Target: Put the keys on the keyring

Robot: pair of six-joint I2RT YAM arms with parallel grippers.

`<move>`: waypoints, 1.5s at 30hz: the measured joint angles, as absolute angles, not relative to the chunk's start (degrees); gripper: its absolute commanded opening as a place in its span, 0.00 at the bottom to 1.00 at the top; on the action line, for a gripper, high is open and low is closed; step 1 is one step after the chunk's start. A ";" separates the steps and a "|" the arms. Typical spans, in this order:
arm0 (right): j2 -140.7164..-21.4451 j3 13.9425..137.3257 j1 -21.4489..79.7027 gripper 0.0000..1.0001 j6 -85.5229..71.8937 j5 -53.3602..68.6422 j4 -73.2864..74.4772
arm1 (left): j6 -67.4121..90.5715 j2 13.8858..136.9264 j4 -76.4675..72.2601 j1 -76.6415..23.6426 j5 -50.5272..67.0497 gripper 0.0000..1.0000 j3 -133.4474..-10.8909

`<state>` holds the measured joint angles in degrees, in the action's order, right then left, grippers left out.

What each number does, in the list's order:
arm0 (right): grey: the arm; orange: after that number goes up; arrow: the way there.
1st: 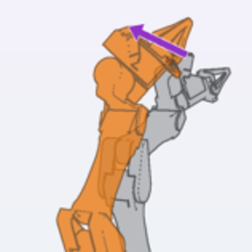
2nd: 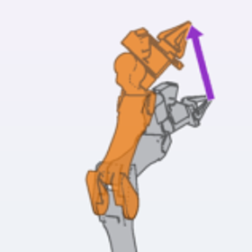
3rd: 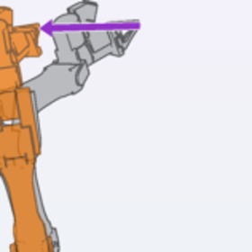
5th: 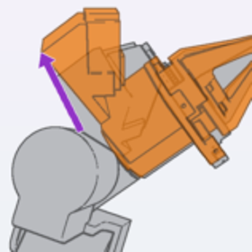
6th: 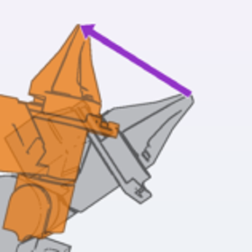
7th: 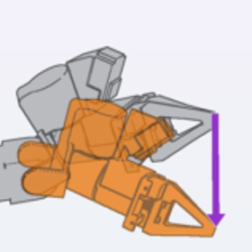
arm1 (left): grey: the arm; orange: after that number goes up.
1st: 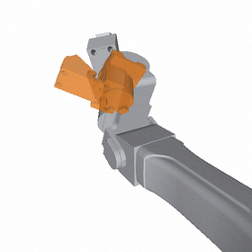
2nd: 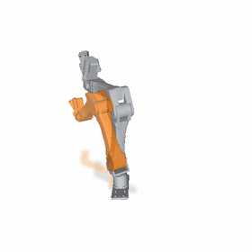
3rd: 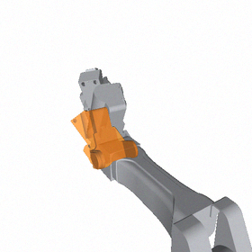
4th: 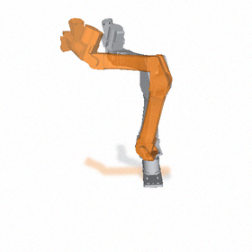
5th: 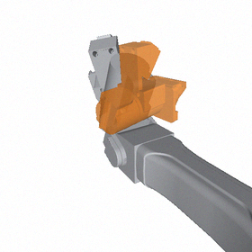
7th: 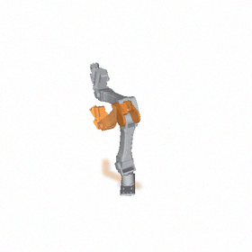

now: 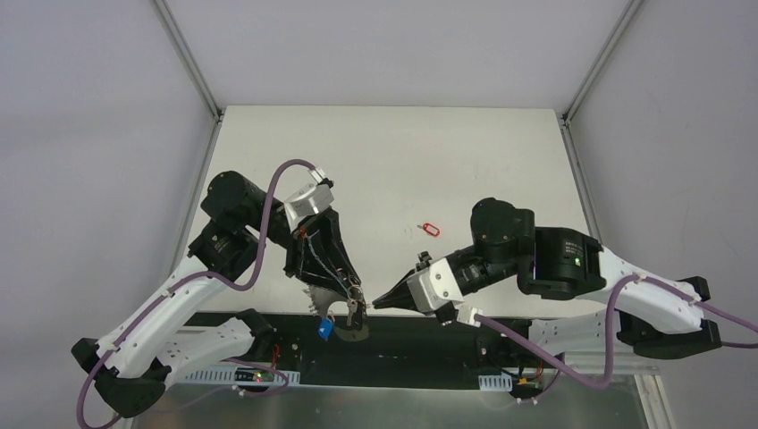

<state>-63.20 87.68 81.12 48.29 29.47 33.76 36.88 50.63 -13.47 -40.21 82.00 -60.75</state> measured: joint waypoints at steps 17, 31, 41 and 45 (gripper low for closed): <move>-59.94 82.91 83.96 0.00 47.83 27.90 24.67 | 37.98 49.63 -14.28 -40.21 81.97 0.00 -61.04; -58.35 80.34 84.79 0.00 44.07 29.02 15.66 | 37.98 48.73 -14.28 -40.60 80.36 0.00 -61.04; -55.72 75.40 85.62 0.00 42.11 25.23 10.24 | 37.06 44.93 -14.24 -40.58 77.30 0.00 -59.79; -55.77 75.29 85.86 0.00 39.86 20.78 10.50 | 36.60 42.94 -14.06 -40.56 75.75 0.00 -59.33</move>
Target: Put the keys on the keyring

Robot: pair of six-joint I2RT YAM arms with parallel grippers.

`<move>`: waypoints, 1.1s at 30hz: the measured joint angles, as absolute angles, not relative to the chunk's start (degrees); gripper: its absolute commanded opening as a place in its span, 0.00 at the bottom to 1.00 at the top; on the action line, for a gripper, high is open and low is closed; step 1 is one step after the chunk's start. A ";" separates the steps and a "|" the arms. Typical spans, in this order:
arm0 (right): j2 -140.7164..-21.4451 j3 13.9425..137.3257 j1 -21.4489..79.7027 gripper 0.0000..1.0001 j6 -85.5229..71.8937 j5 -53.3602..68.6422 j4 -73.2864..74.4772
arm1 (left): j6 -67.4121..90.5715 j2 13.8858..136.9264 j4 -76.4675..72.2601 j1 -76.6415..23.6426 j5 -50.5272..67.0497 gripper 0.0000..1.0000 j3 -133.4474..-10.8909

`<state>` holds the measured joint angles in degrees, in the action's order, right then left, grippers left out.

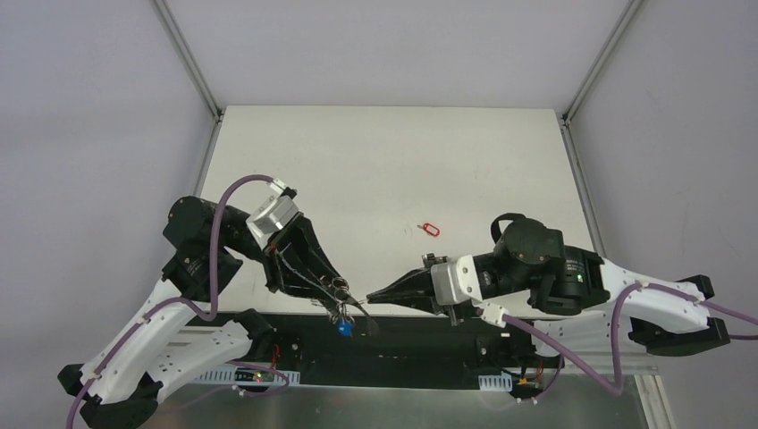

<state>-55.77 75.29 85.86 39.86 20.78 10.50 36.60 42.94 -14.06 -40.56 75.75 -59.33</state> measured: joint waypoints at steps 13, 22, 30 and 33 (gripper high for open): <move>-61.65 90.45 86.08 0.00 35.27 7.90 29.69 | 33.41 43.07 -7.38 -40.56 74.28 0.00 -60.62; -64.49 93.71 87.85 0.00 39.38 -0.40 40.64 | 30.65 42.81 1.08 -40.53 66.78 0.00 -62.85; -66.70 92.58 91.05 0.00 47.48 -14.87 40.53 | 30.72 41.58 5.21 -40.47 58.70 0.00 -62.94; -65.76 88.88 92.16 0.00 51.94 -18.96 36.97 | 30.70 41.67 6.50 -40.40 57.30 0.00 -62.94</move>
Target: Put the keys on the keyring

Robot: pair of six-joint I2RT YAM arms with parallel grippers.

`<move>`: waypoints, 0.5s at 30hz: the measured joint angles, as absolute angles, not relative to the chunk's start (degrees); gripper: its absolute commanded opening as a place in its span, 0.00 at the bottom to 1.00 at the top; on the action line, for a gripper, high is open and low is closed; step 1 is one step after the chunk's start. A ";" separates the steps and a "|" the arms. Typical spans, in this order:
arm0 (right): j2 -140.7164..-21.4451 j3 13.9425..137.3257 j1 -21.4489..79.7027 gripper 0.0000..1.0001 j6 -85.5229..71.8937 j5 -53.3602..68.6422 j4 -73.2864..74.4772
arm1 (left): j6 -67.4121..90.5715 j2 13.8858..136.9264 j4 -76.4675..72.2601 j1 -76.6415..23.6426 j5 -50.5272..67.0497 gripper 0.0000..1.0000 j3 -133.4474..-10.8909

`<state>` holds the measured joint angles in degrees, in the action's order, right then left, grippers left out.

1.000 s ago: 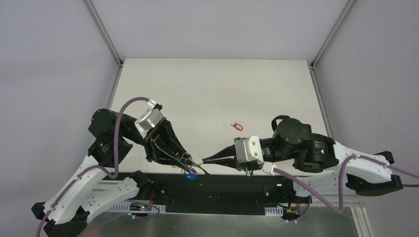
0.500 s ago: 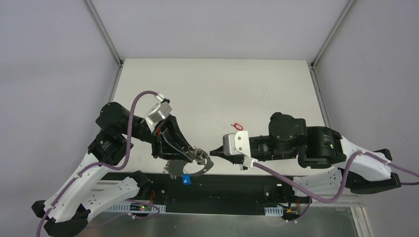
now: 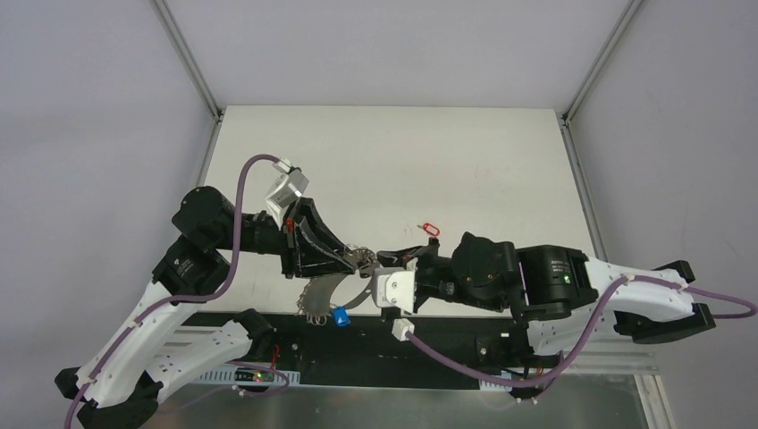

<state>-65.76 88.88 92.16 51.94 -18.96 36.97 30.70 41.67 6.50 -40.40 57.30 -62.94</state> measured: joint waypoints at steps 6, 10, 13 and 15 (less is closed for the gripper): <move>-63.42 80.40 93.93 0.00 62.50 -26.02 26.79 | 30.68 41.82 7.57 -40.38 55.09 0.07 -62.85; -62.26 73.49 94.28 0.00 71.16 -31.09 16.29 | 30.68 41.89 7.57 -39.57 52.62 0.20 -62.28; -61.98 67.68 94.26 0.00 79.55 -35.46 6.55 | 30.68 41.95 7.44 -39.22 50.37 0.31 -61.73; -62.28 64.55 94.21 0.00 84.93 -37.56 0.03 | 30.52 42.00 7.20 -38.94 49.47 0.39 -61.49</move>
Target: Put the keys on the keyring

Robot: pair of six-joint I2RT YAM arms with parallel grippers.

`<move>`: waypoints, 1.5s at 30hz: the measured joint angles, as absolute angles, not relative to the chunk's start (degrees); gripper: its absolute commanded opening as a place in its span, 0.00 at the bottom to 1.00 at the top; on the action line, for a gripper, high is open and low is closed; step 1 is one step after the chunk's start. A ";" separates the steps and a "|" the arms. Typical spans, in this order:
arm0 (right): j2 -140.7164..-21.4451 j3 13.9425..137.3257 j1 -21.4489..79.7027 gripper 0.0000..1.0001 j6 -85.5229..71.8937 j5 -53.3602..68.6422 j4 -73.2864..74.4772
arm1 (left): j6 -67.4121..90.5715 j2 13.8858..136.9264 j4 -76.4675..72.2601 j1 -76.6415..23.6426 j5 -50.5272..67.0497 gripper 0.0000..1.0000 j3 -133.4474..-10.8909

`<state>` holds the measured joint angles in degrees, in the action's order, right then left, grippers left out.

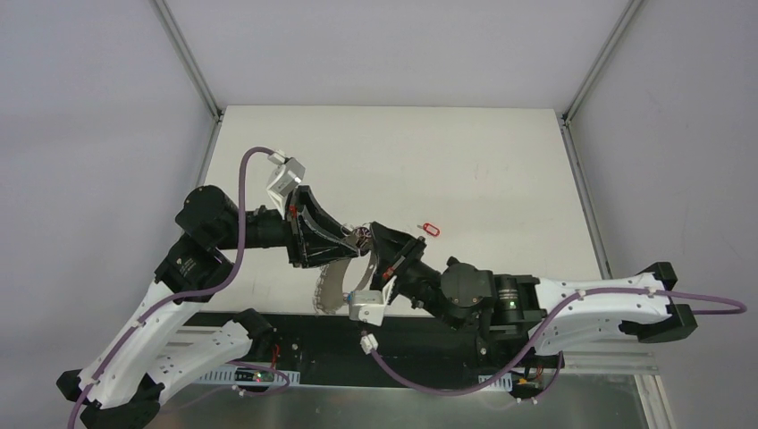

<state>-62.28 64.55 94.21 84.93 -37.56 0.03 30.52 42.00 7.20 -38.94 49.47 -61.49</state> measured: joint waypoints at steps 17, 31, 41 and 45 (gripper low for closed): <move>-66.15 52.84 92.62 0.00 116.81 -29.91 -43.59 | 30.46 40.16 4.03 -40.53 55.35 0.58 -59.75; -68.20 50.70 90.83 0.00 119.37 -23.57 -53.78 | 30.48 32.71 3.01 -40.53 48.88 0.61 -65.19; -68.23 50.72 91.53 0.00 119.48 -22.63 -53.87 | 33.65 34.00 1.85 -40.53 36.23 0.58 -66.19; -68.23 50.78 92.53 0.00 119.48 -21.87 -53.84 | 35.29 35.92 1.34 -40.56 32.84 0.58 -66.19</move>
<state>-68.23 50.78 92.53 119.48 -21.87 -53.84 35.29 35.92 1.34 -40.56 32.84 -66.19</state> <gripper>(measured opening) 0.005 0.579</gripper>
